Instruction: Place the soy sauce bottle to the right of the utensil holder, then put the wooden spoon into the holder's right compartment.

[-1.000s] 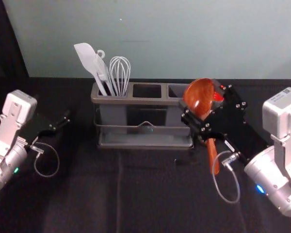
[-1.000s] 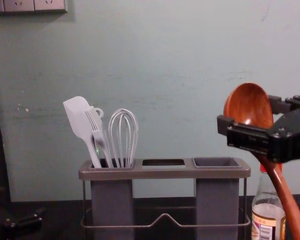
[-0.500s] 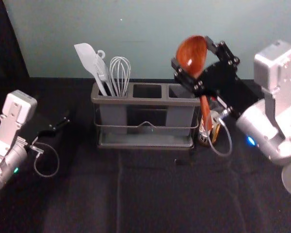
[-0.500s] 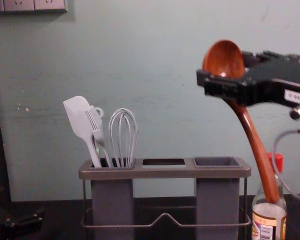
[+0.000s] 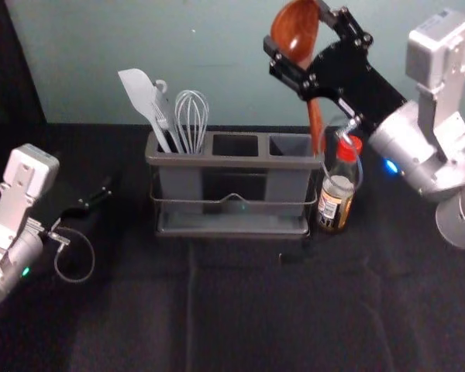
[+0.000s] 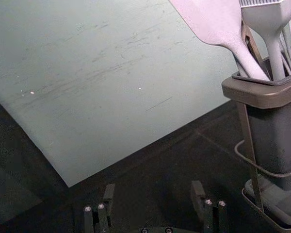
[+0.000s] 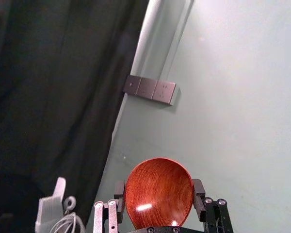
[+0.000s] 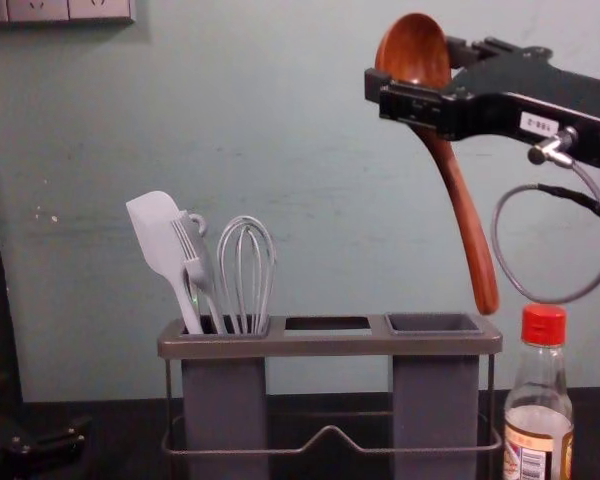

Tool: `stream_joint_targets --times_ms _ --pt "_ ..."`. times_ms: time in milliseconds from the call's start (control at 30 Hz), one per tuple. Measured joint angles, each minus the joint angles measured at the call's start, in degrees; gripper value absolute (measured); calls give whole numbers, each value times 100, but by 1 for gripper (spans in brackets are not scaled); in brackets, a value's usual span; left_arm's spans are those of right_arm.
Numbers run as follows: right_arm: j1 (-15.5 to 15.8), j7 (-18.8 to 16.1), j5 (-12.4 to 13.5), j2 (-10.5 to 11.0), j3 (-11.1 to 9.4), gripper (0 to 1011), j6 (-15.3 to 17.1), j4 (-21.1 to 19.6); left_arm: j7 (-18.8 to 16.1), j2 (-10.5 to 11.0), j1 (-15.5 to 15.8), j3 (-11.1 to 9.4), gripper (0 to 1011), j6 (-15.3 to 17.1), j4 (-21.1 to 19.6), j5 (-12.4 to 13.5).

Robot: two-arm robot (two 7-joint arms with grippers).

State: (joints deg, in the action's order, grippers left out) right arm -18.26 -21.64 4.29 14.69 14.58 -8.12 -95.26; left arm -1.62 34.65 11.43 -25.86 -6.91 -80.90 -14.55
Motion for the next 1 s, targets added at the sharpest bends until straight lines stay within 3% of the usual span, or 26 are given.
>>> stream_joint_targets --times_ms 233,433,1000 --pt "-328 -56 118 -9 101 838 -224 382 0 0 0 0 1000 0 0 0" --pt "-566 -54 265 -118 221 838 -697 903 0 0 0 0 1000 0 0 0" --pt "-590 -37 556 -374 272 838 -1558 1754 0 0 0 0 1000 0 0 0"
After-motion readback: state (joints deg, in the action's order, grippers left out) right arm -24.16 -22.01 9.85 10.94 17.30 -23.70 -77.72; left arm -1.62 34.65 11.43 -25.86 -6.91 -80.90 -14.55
